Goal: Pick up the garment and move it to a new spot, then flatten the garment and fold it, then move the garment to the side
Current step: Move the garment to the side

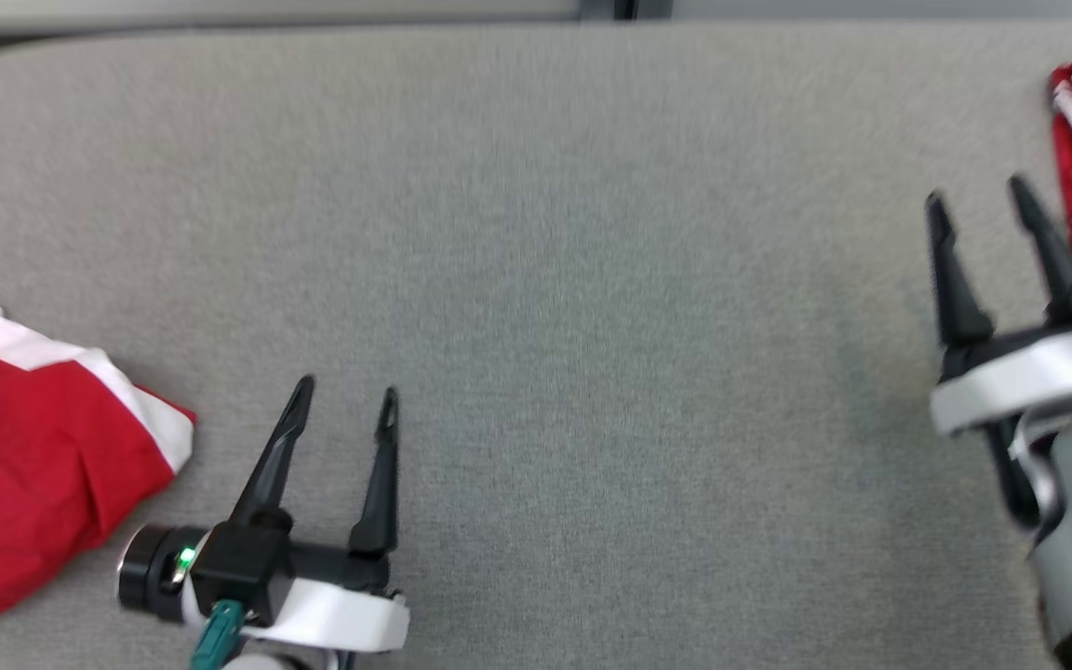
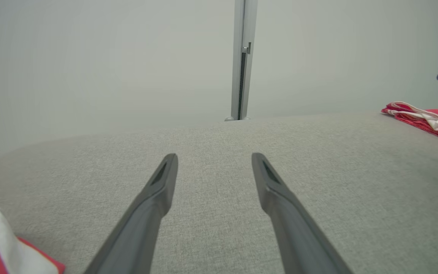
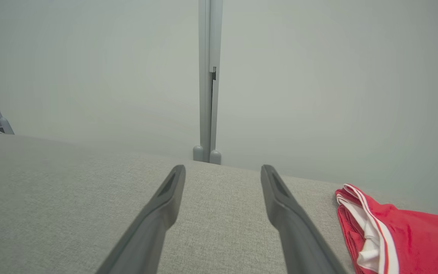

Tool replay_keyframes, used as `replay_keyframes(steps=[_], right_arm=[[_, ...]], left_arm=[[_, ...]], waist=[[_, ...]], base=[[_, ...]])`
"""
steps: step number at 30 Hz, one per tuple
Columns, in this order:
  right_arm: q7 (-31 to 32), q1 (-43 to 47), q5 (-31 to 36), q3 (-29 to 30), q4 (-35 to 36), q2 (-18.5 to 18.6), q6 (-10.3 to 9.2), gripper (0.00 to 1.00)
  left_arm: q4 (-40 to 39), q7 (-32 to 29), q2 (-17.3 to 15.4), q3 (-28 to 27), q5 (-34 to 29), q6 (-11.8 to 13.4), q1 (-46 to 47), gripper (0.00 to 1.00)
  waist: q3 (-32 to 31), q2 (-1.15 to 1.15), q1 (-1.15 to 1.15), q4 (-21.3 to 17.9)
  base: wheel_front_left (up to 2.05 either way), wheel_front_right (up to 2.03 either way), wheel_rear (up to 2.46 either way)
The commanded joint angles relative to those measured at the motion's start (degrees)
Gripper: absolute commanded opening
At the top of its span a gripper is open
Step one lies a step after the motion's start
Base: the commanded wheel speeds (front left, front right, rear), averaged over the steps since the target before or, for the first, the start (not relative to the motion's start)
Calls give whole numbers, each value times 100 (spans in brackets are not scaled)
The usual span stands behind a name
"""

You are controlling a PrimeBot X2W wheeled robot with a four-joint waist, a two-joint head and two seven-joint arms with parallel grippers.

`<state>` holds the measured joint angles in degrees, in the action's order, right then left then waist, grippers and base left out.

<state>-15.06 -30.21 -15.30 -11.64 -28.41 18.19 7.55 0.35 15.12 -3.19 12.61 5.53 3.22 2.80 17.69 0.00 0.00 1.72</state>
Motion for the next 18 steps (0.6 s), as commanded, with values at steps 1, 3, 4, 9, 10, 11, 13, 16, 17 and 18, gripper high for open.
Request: replay_keyframes(steps=[1,3,4,9,10,11,13,16,17,18], right_arm=[[-11,232,72,93,137,-70,-14,100],[-9,684,257,241,564,-359,-13,100],[-10,888,347,289,789,-491,-13,100],[-9,1858,637,453,1574,-972,-13,100],[-9,2029,701,498,1690,-1032,-13,100],[-10,2180,738,554,1779,-1106,-13,100],[-10,2472,791,614,1874,-1227,-11,100],[-10,2812,841,583,1842,-1297,-11,100],[-10,2894,841,564,1835,-1317,-11,100],[-11,2968,848,547,1836,-1336,-11,100]], left_arm=[[-4,1,-23,-65,44,52,-106,100],[-35,2,-2,-192,120,85,-315,100],[-63,1,0,-256,161,97,-426,100],[-180,1,20,-472,271,106,-941,100],[-211,1,20,-495,309,115,-1042,100],[-262,1,22,-511,315,141,-1113,100],[-289,1,22,-497,352,143,-1271,100],[-288,1,22,-448,347,139,-1472,100],[-281,1,21,-436,354,134,-1513,100],[-274,1,22,-431,352,135,-1546,100]], waist=[[-670,0,0,-20],[-936,0,0,-32],[-1047,0,0,-39],[-1566,0,0,-72],[-1644,0,0,-71],[-1700,0,0,-66],[-1819,0,0,-50],[-1980,0,0,-28],[-2021,0,0,-23],[-2050,0,0,-21]], base=[[0,0,0],[0,0,0],[0,0,0],[0,0,0],[0,0,0],[0,0,0],[0,0,0],[0,0,0],[0,0,0],[0,0,0]])
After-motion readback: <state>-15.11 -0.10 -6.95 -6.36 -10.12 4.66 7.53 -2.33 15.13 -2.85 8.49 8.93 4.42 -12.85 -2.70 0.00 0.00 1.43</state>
